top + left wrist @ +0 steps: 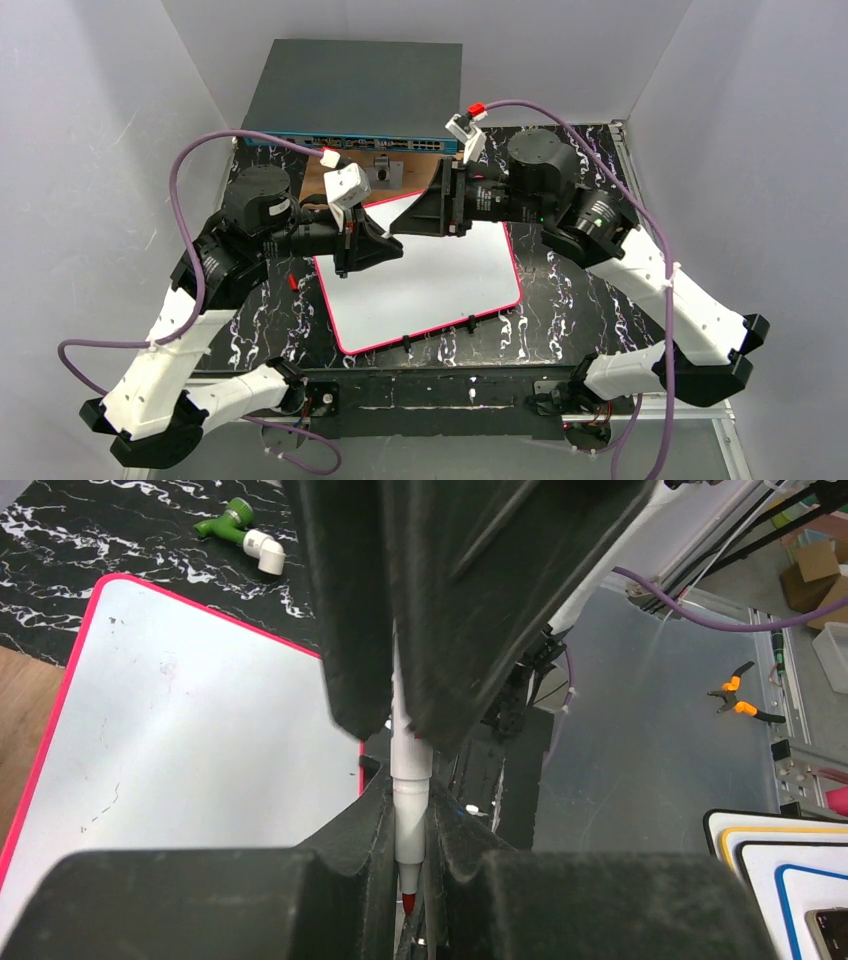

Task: Write a sentence on the whiteboard
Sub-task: Pass from the left arm to the right

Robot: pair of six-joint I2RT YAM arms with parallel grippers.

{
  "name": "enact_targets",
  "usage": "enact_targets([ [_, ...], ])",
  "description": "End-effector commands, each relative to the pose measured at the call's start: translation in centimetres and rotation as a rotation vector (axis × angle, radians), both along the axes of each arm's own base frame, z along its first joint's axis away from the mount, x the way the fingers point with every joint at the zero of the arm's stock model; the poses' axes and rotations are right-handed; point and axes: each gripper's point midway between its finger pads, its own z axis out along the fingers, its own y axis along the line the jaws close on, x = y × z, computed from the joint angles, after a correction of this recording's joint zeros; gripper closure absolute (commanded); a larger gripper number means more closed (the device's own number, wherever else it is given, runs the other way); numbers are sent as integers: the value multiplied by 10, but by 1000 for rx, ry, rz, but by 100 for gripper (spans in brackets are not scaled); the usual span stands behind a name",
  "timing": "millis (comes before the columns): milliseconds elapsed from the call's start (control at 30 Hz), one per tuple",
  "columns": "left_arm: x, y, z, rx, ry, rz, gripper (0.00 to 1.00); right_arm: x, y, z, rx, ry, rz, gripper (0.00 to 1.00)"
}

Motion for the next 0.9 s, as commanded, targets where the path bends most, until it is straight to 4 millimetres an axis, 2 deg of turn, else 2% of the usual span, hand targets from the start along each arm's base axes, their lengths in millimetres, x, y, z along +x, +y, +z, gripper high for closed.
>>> enact_targets([
  [0,-8,-2,13,-30,-45,-41,100,0,4,24,73,-28,12,56],
  [100,-8,-3,11,-25,-43,-43,100,3,7,27,88,-32,3,61],
  [200,-8,-3,8,-19,-43,-46,100,3,8,27,89,-29,8,73],
  [400,-10,-5,2,-8,-46,-57,100,2,10,23,100,-7,17,81],
  [533,-9,-6,-2,4,-42,-56,100,1,12,21,99,2,28,99],
  [633,-7,-4,-7,14,-43,-39,100,1,9,21,101,-8,20,99],
  [667,-6,-2,-9,15,-43,-24,97,1,8,21,100,-15,14,99],
  [700,-5,0,-11,19,-41,-6,85,1,6,21,98,-21,8,99],
  [733,-4,2,-13,20,-43,11,64,1,4,21,96,-30,0,99],
  [800,1,7,-16,16,-58,59,31,4,0,21,88,-47,-23,99],
  [867,2,15,-15,-7,-84,113,5,7,-4,20,74,-63,-48,99],
])
